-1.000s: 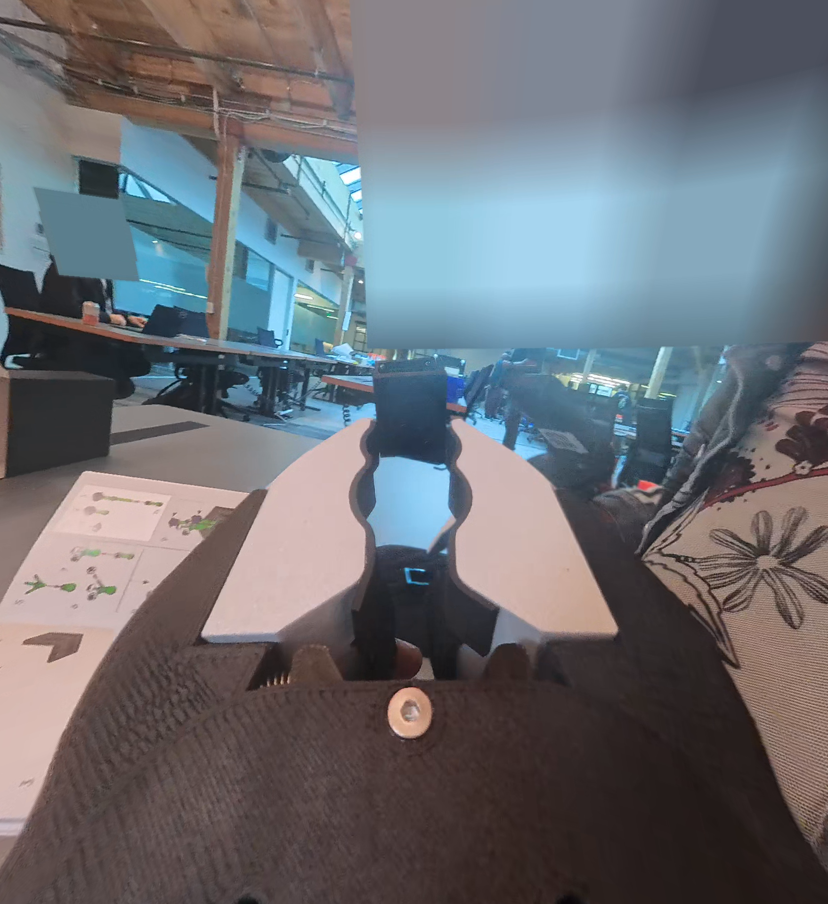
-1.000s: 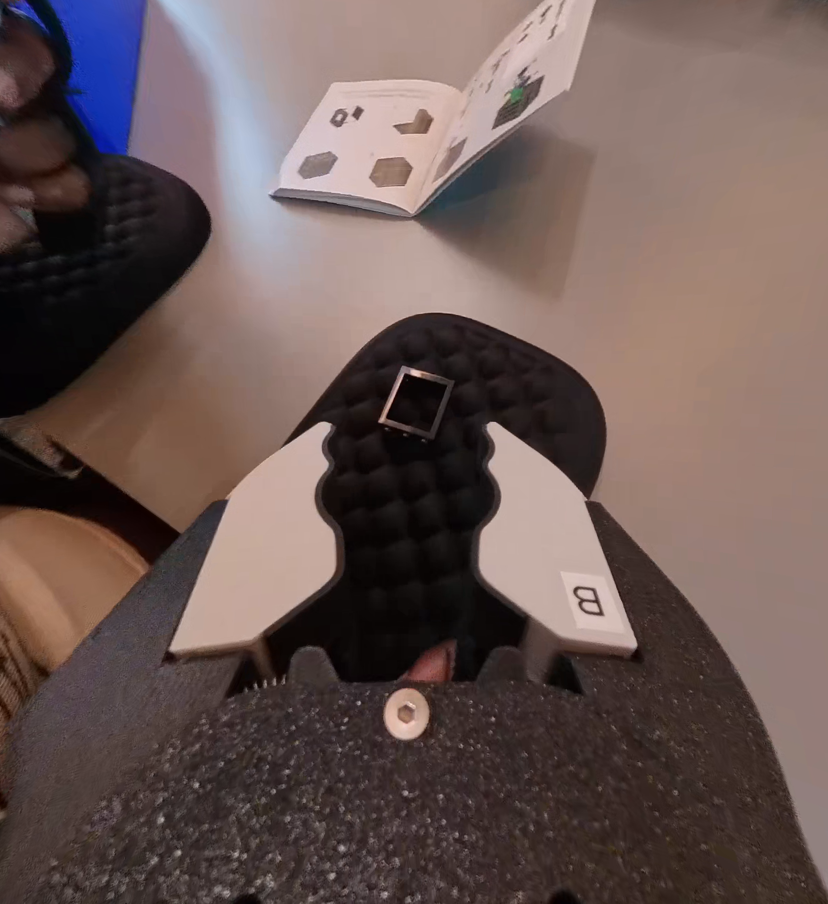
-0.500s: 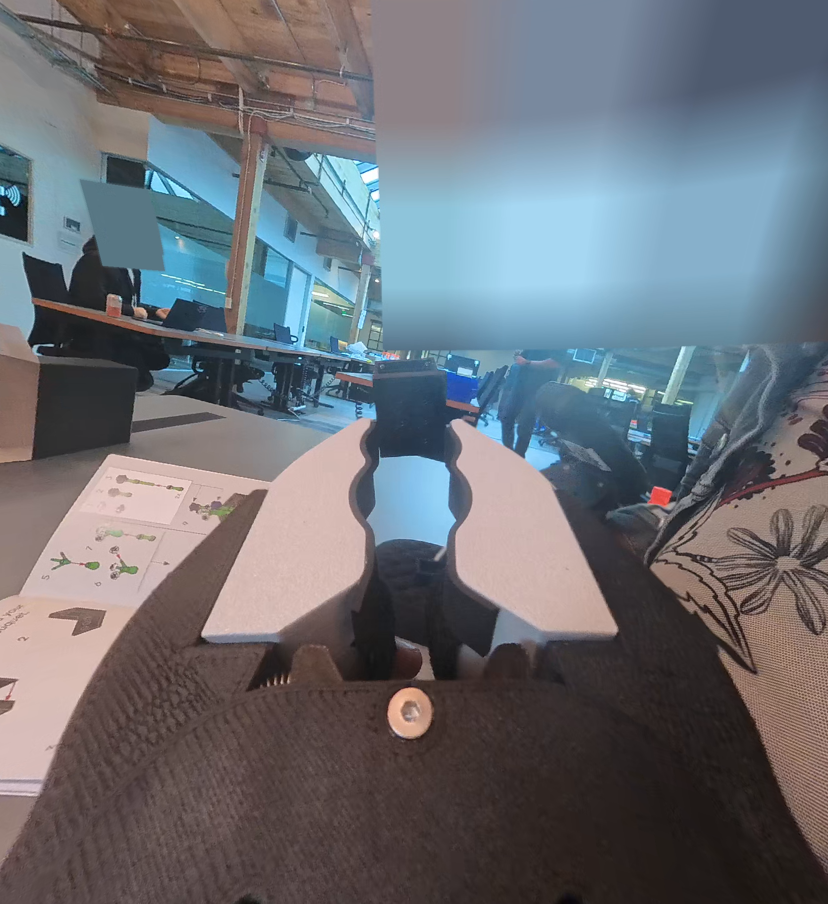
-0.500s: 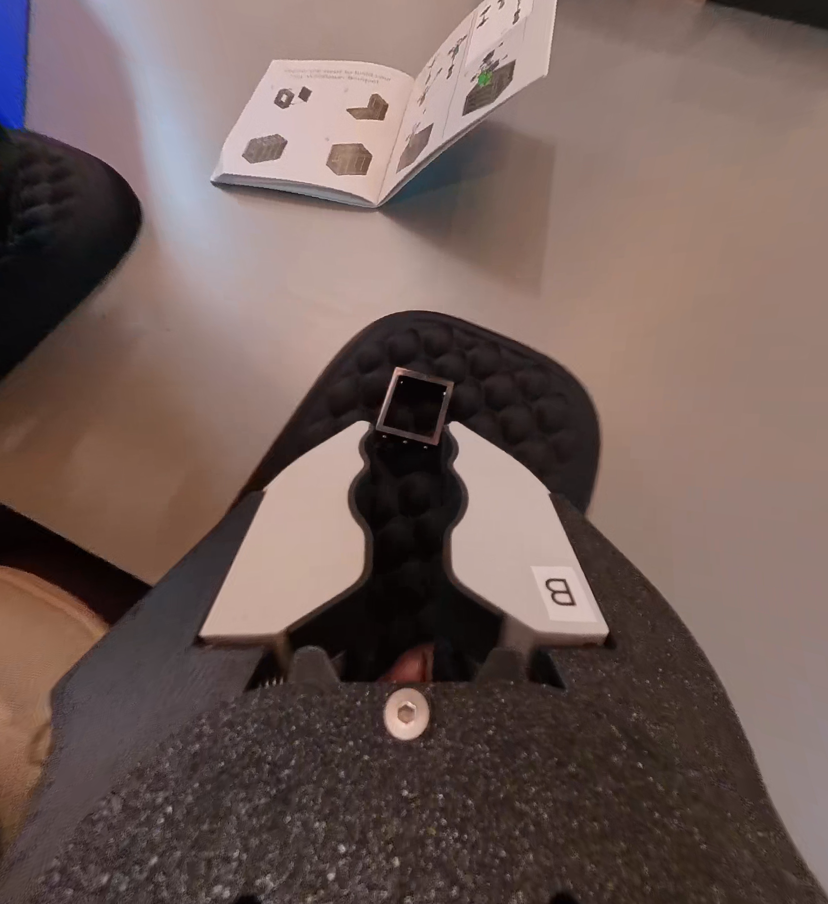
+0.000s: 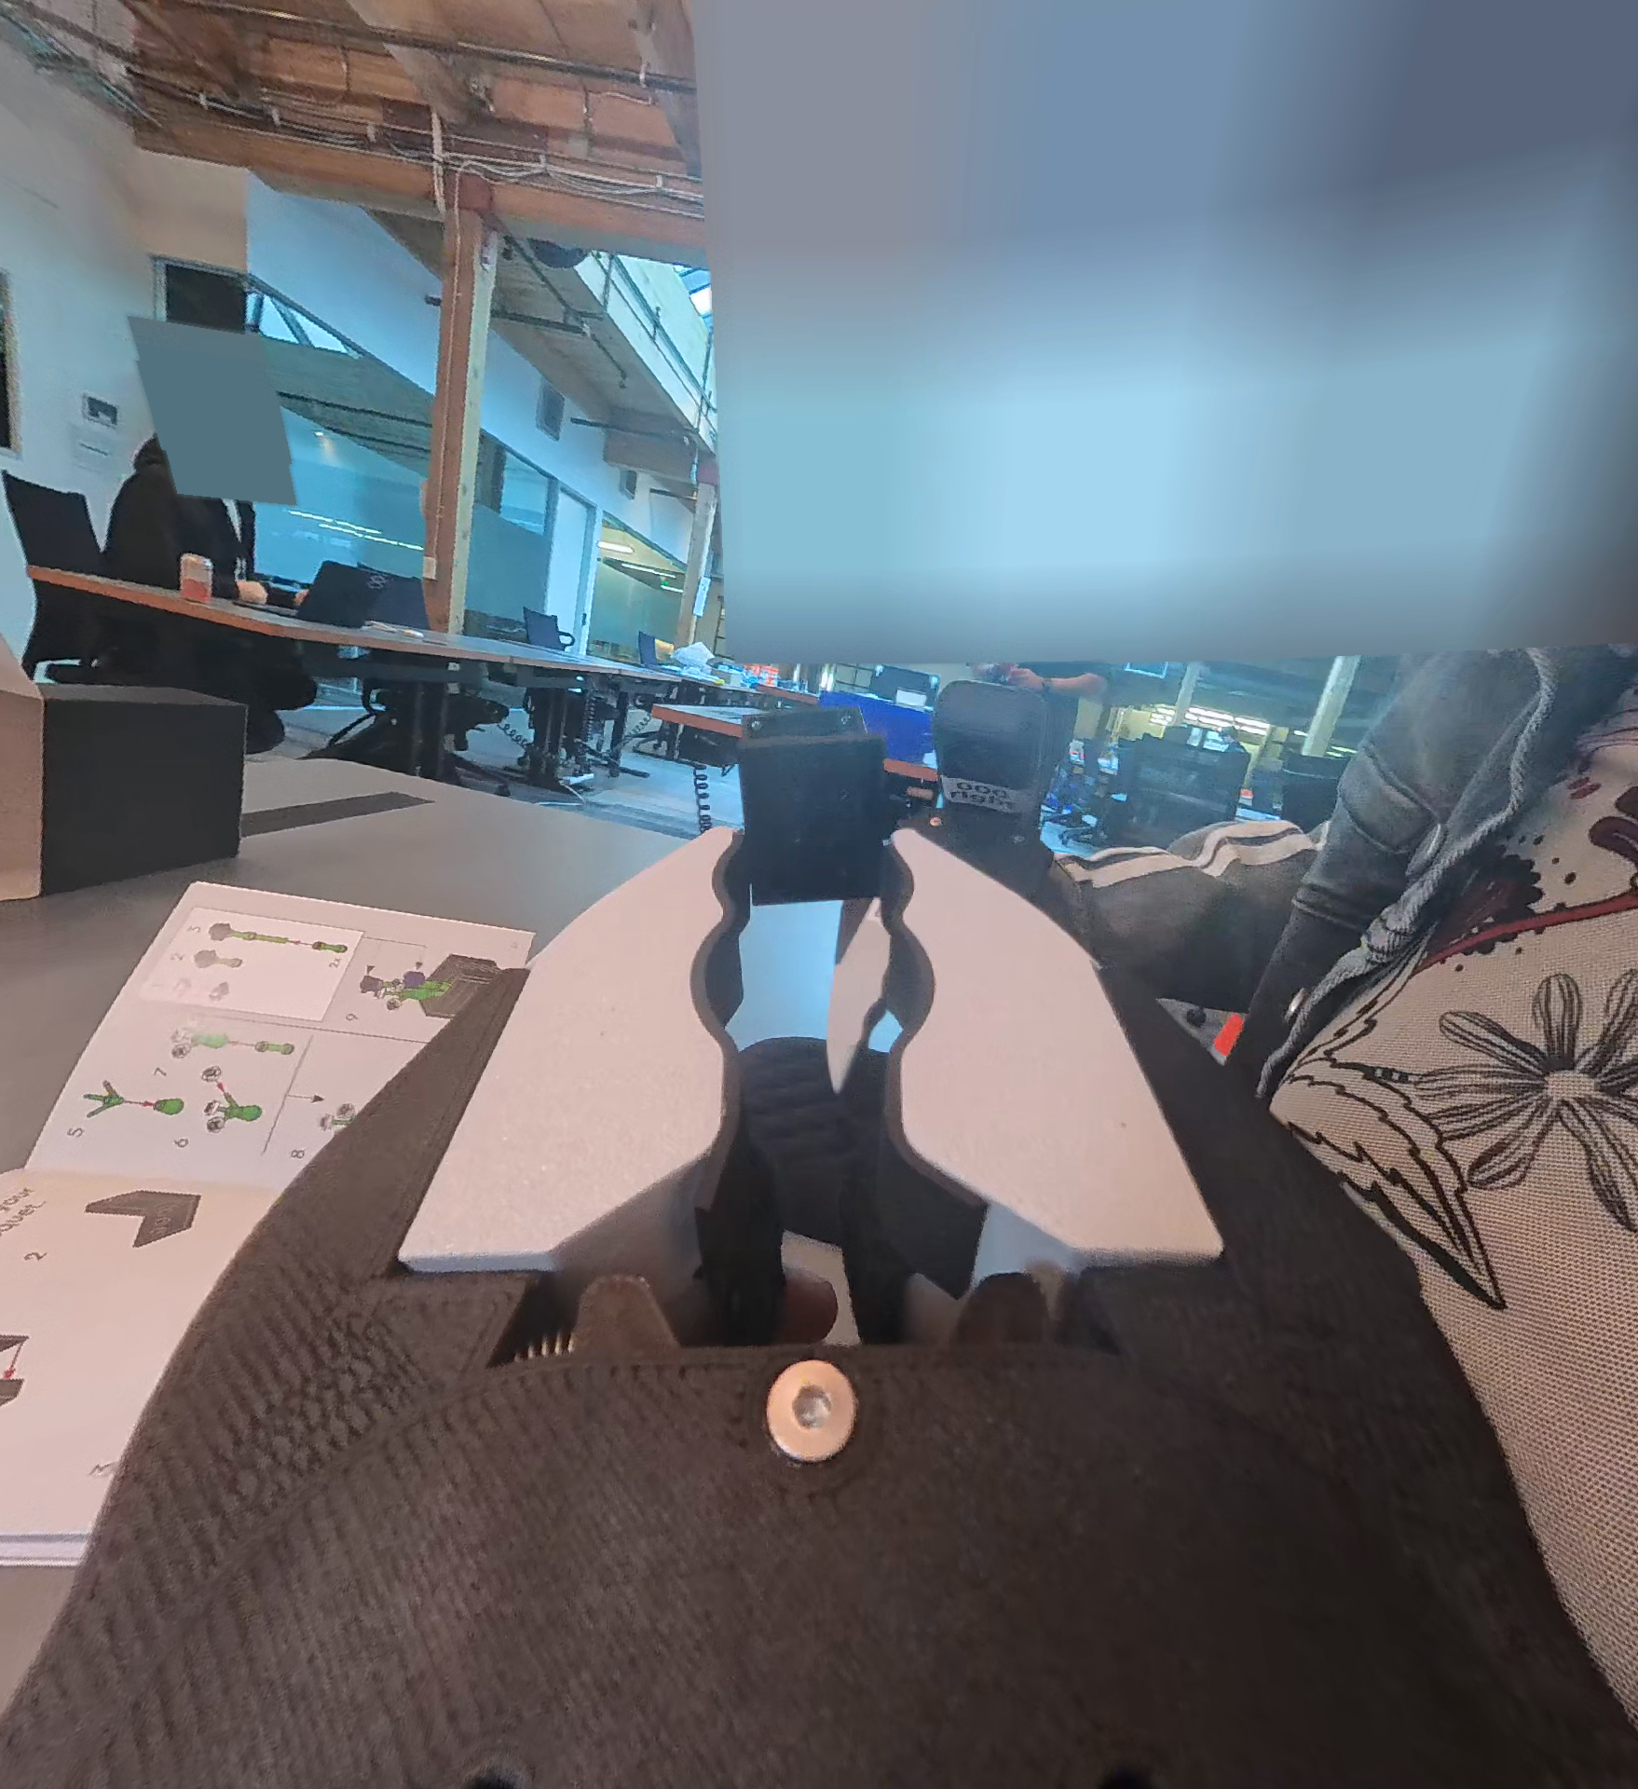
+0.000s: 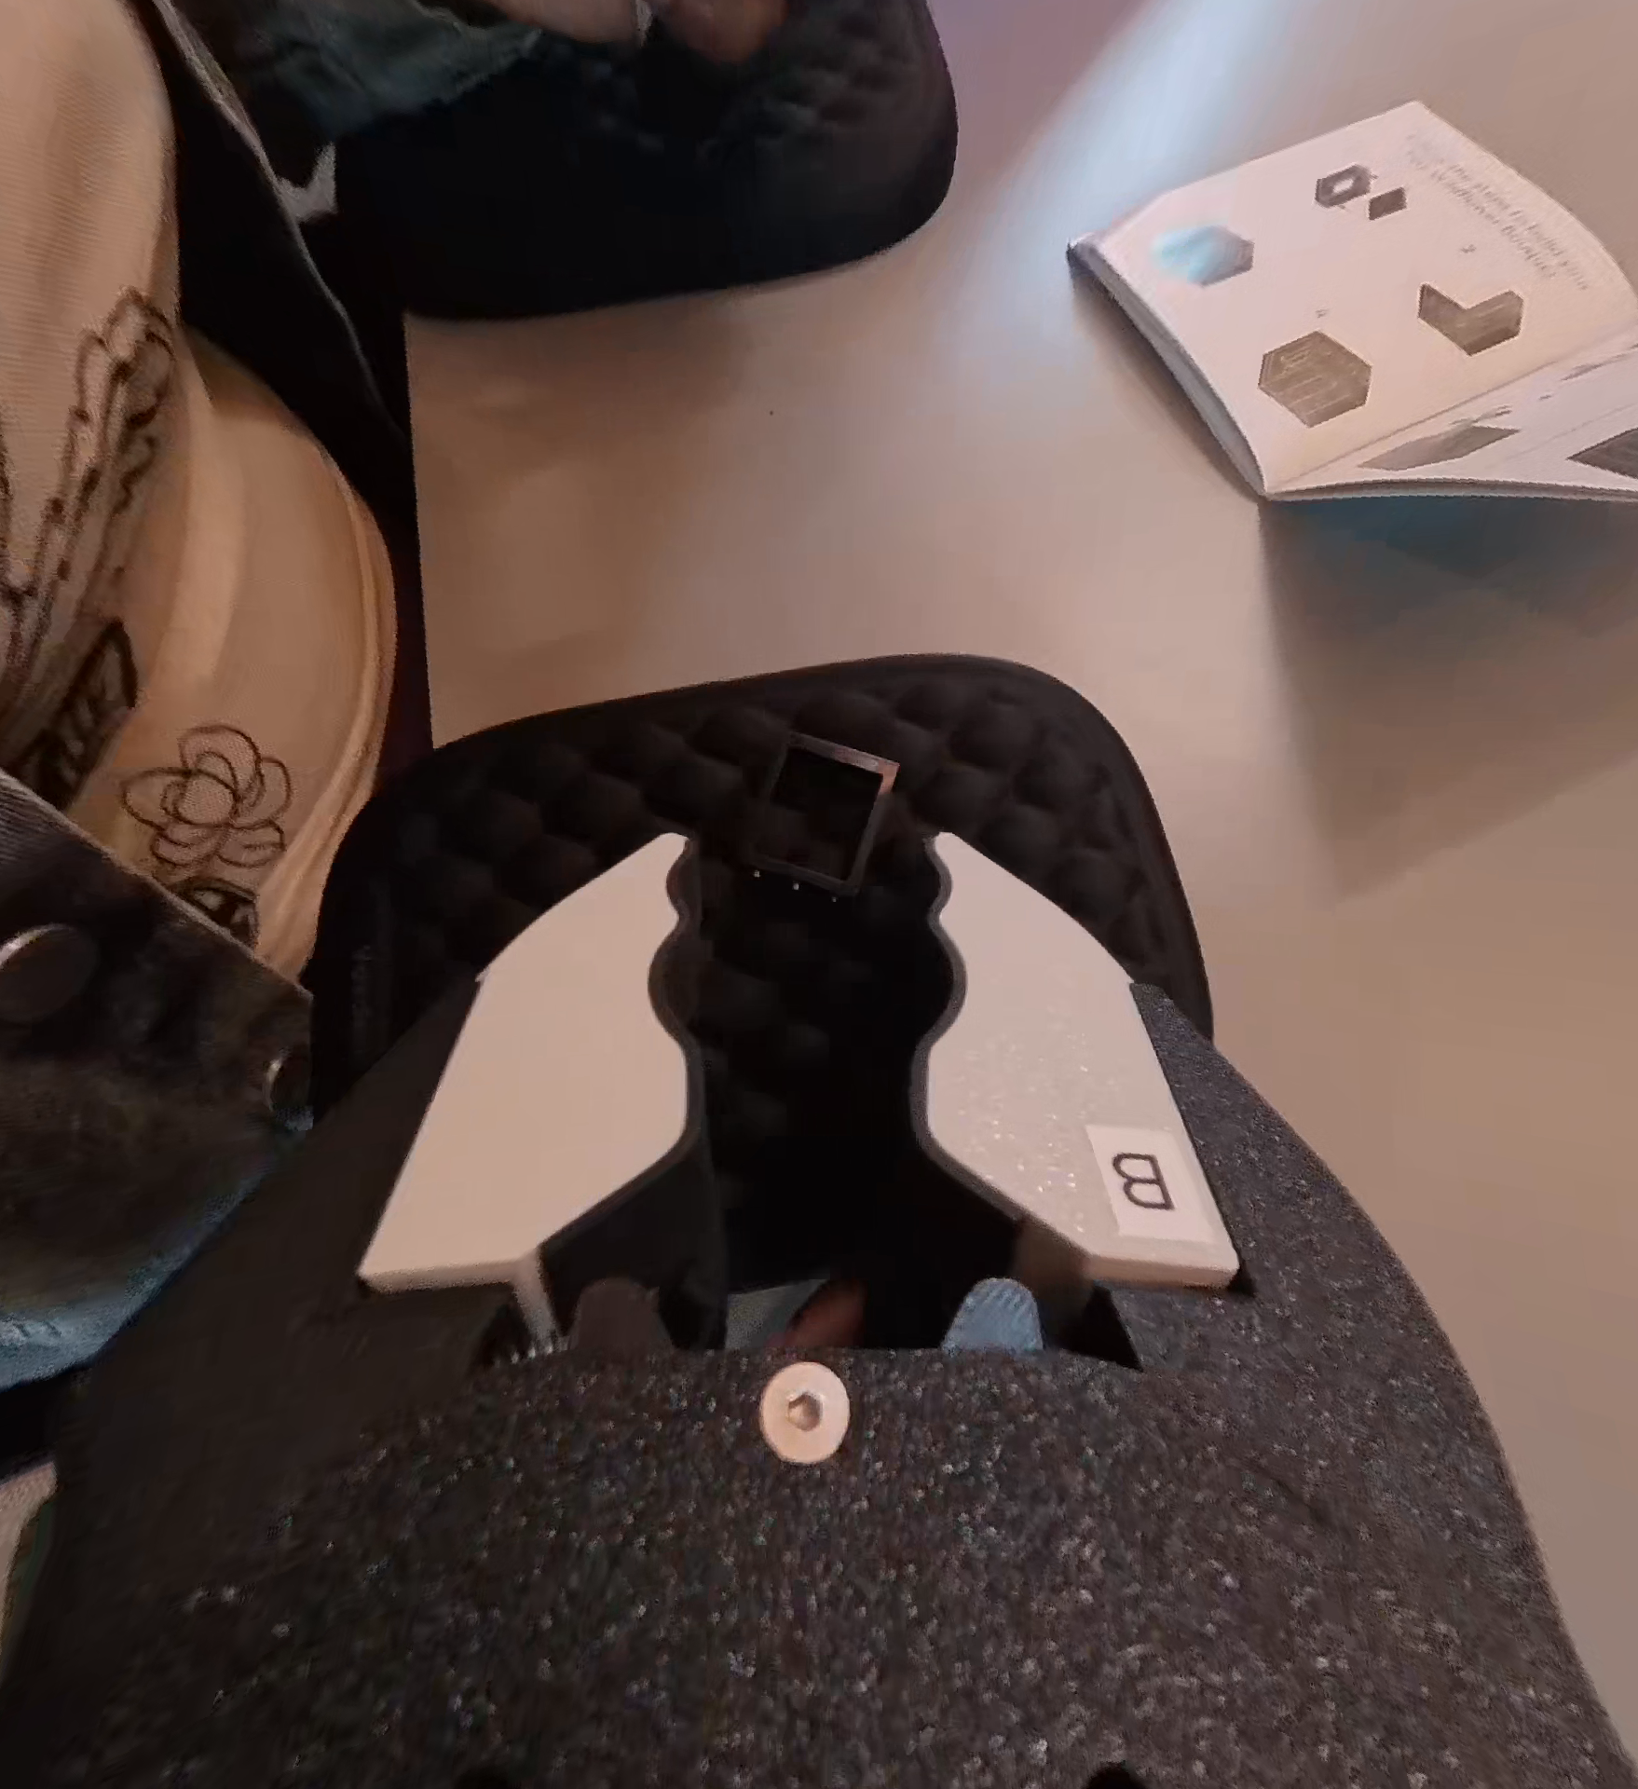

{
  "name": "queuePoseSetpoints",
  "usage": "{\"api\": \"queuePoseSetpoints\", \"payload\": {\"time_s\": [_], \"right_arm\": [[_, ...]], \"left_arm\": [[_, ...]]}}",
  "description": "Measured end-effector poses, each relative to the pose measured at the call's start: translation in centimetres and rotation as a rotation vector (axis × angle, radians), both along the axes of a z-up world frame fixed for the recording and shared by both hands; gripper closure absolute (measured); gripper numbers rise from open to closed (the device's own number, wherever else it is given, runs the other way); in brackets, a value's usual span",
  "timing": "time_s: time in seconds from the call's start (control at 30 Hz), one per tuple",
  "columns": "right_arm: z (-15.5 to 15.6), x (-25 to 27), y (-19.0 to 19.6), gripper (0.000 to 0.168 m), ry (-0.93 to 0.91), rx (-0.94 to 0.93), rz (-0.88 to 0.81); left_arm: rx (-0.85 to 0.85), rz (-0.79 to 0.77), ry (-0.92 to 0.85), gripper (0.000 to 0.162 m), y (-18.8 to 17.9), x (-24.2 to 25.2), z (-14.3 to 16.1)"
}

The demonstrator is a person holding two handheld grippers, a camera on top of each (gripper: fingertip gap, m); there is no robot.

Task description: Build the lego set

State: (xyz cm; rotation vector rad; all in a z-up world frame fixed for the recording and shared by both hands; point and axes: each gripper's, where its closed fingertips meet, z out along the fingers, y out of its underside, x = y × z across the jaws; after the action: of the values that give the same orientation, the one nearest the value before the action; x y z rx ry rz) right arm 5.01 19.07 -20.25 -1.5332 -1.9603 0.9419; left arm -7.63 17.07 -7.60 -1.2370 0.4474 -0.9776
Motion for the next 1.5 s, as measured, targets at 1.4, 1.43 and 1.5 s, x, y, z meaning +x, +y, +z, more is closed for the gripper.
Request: {"api": "queuePoseSetpoints", "payload": {"time_s": [1.4,1.43,1.5], "right_arm": [[12.1,-4.4,-0.6,0.145,0.252,-0.081,-0.113],[12.4,-4.9,-1.0,0.144,0.248,-0.074,-0.083],[12.7,-5.8,-1.5,0.145,0.226,-0.056,-0.031]], "left_arm": [[-0.007,-0.071,0.277,0.136,-0.8,2.6,-2.6],[-0.003,-0.072,0.301,0.136,-0.8,2.8,-2.8],[0.003,-0.076,0.349,0.136,-1.0,3.3,-3.2]]}}
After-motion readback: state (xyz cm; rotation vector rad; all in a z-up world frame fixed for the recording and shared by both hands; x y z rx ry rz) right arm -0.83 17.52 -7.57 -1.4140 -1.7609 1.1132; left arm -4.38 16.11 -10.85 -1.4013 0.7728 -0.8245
